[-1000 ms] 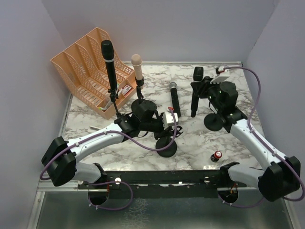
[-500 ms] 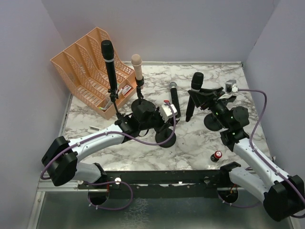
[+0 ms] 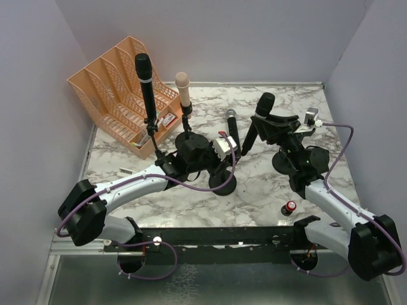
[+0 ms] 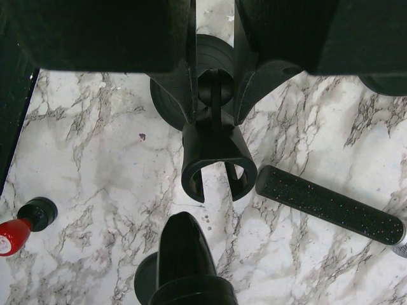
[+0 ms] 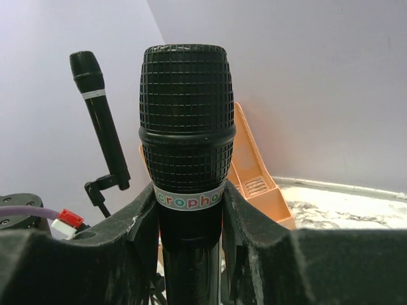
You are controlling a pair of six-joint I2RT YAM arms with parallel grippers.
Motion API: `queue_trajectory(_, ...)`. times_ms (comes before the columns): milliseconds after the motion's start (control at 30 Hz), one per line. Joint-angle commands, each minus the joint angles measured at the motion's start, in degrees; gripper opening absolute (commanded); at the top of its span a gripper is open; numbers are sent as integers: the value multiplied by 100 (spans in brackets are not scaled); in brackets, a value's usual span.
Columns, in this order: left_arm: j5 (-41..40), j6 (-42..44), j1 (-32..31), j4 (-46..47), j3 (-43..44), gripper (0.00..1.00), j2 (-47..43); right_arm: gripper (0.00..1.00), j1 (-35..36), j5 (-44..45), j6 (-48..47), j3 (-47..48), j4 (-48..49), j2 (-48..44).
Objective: Attach the microphones to the stand
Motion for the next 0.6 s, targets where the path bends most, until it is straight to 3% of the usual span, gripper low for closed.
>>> queue_trajectory(0, -103, -160, 3, 305, 39, 0, 28, 7, -26, 60, 207, 126, 815, 304)
queue_trajectory(233, -78, -220, 9, 383, -48, 0, 30, 6, -21, 117, 517, -15, 1553, 878)
queue_trajectory(567, -121, -314, 4, 448, -84, 0, 15, 6, 61, 131, 527, -305, 1797, 1179)
